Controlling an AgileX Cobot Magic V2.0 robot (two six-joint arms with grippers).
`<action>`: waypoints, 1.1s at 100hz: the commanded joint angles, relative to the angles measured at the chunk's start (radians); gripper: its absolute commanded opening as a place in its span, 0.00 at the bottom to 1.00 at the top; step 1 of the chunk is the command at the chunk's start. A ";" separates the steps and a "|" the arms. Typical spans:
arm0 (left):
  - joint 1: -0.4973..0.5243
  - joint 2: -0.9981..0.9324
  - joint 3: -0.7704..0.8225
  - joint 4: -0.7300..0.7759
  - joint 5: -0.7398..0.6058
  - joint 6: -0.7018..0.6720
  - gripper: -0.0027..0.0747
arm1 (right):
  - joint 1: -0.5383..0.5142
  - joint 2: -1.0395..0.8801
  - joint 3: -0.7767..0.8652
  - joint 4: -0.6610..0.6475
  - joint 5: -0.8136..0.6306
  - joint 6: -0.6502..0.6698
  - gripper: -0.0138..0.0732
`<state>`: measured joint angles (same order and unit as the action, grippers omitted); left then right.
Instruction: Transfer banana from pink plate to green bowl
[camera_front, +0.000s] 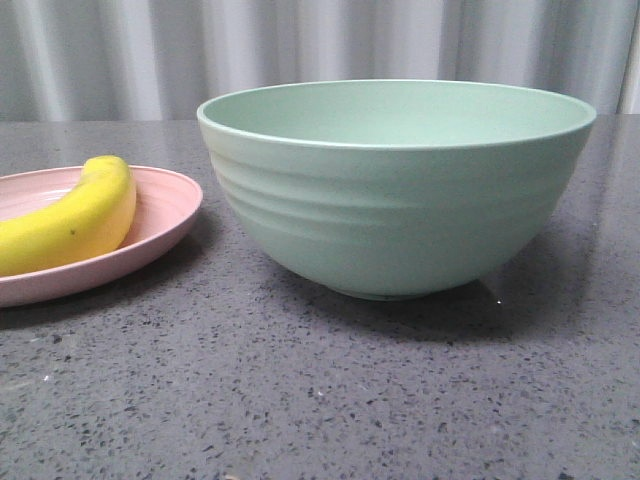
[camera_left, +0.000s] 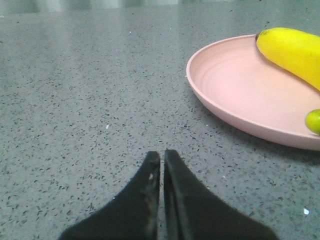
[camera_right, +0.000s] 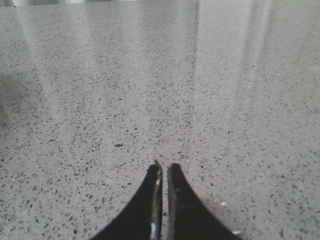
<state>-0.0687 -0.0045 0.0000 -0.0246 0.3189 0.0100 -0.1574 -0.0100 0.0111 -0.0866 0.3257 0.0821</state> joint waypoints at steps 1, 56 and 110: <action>0.001 -0.029 0.011 0.001 -0.060 -0.010 0.01 | -0.007 -0.024 0.020 -0.014 -0.019 -0.004 0.08; 0.001 -0.029 0.011 0.001 -0.060 -0.010 0.01 | -0.007 -0.024 0.020 -0.014 -0.019 -0.004 0.08; 0.001 -0.029 0.011 0.025 -0.159 -0.010 0.01 | -0.007 -0.024 0.020 -0.014 -0.019 -0.004 0.08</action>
<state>-0.0687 -0.0045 0.0013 -0.0087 0.2892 0.0096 -0.1574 -0.0100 0.0111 -0.0866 0.3257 0.0821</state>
